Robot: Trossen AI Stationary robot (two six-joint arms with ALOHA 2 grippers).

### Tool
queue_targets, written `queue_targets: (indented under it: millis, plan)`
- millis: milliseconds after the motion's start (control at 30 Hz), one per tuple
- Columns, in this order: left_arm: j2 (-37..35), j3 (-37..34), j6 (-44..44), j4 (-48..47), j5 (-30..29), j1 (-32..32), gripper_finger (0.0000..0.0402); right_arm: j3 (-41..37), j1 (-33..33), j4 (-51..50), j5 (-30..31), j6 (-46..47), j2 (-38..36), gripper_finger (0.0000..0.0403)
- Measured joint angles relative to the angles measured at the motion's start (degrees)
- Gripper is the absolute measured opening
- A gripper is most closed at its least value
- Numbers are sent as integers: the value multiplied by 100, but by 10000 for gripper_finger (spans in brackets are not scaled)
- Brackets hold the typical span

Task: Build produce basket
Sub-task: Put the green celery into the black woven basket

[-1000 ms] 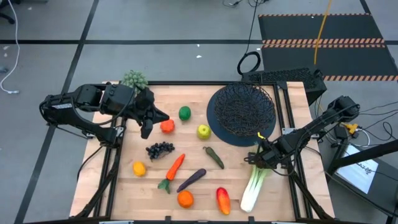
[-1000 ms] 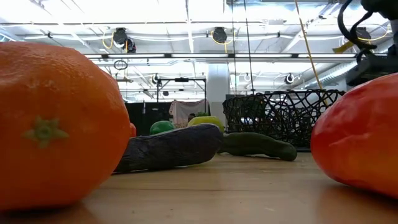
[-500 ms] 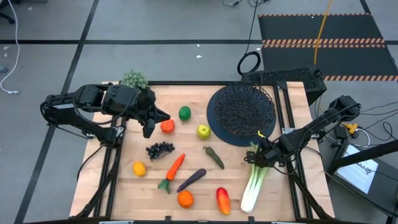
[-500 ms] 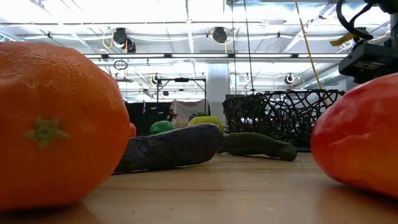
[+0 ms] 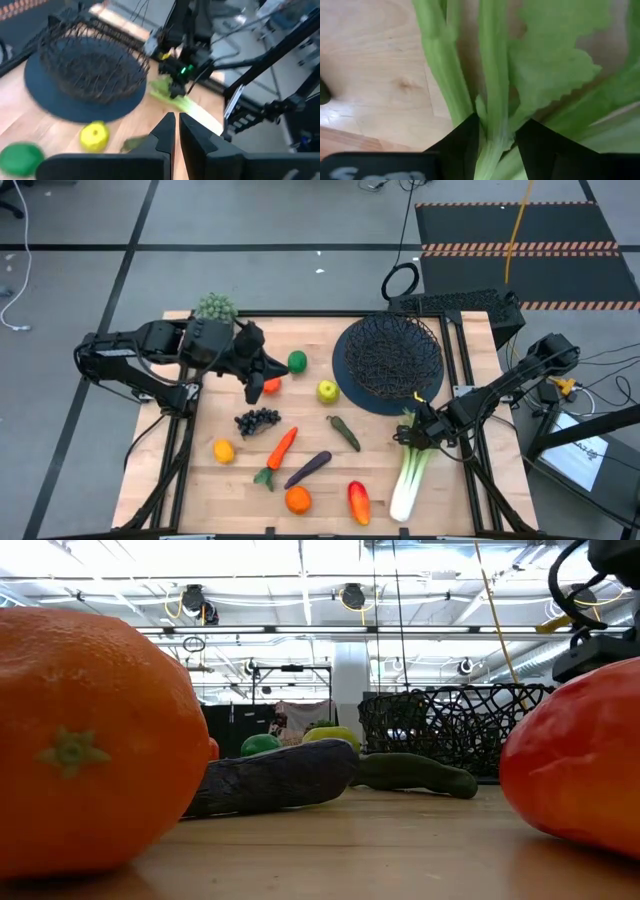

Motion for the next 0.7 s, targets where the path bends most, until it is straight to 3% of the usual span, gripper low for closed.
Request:
queue_targets:
  millis: [333,700]
  plan:
    - [11,-2,65,129,0,0,26,-11,7,487,0,-403,4,11]
    - [11,-2,479,111,2,0,26,66,11,1818,9,-808,-179,20]
